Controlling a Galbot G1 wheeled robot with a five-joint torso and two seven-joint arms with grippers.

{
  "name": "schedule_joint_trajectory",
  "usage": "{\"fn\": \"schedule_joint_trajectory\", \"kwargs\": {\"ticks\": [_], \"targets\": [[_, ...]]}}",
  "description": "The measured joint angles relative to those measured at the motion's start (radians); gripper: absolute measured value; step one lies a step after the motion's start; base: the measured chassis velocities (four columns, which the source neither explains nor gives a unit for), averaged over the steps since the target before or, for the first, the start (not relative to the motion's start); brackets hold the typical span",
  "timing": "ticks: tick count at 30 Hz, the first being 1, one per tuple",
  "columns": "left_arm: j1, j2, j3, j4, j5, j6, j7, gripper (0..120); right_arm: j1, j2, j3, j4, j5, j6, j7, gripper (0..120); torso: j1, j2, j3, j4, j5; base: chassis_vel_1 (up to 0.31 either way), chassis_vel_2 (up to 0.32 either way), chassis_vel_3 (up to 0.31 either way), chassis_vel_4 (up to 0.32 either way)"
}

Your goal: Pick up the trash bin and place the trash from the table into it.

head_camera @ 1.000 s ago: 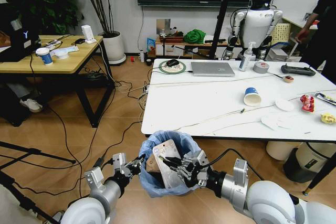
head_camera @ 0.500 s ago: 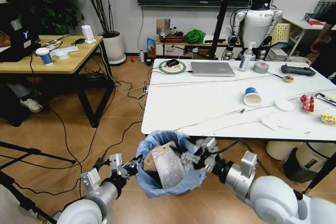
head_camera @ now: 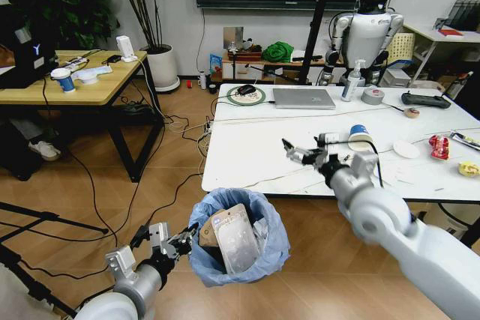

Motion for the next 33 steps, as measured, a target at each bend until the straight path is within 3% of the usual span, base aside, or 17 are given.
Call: {"fn": "schedule_joint_trajectory", "kwargs": {"ticks": [7, 14, 23, 33], "targets": [[0.02, 0.005, -0.024, -0.003, -0.002, -0.003, 0.008, 0, 0.081, 0.076, 0.043, -0.198, 0.011, -0.094, 0.01, 100, 0.0, 0.0, 0.0, -0.0001, -0.0002, 0.0, 0.0, 0.0, 0.0], [0.015, 0.013, -0.033, -0.005, -0.014, -0.004, 0.011, 0, 0.047, 0.08, 0.094, -0.284, -0.093, -0.14, 0.039, 100, 0.0, 0.0, 0.0, -0.0004, 0.0001, 0.0, 0.0, 0.0, 0.0], [-0.019, 0.006, -0.014, 0.008, -0.02, -0.005, 0.011, 0, -0.068, 0.082, 0.2, -0.34, -0.14, -0.115, -0.004, 100, 0.0, 0.0, 0.0, -0.0006, 0.0001, 0.0, 0.0, 0.0, 0.0], [-0.025, 0.004, -0.011, 0.013, -0.023, -0.005, 0.01, 0, -0.038, 0.093, 0.199, -0.397, -0.158, -0.085, -0.052, 100, 0.0, 0.0, 0.0, -0.0002, -0.0001, 0.0, 0.0, 0.0, 0.0]]}}
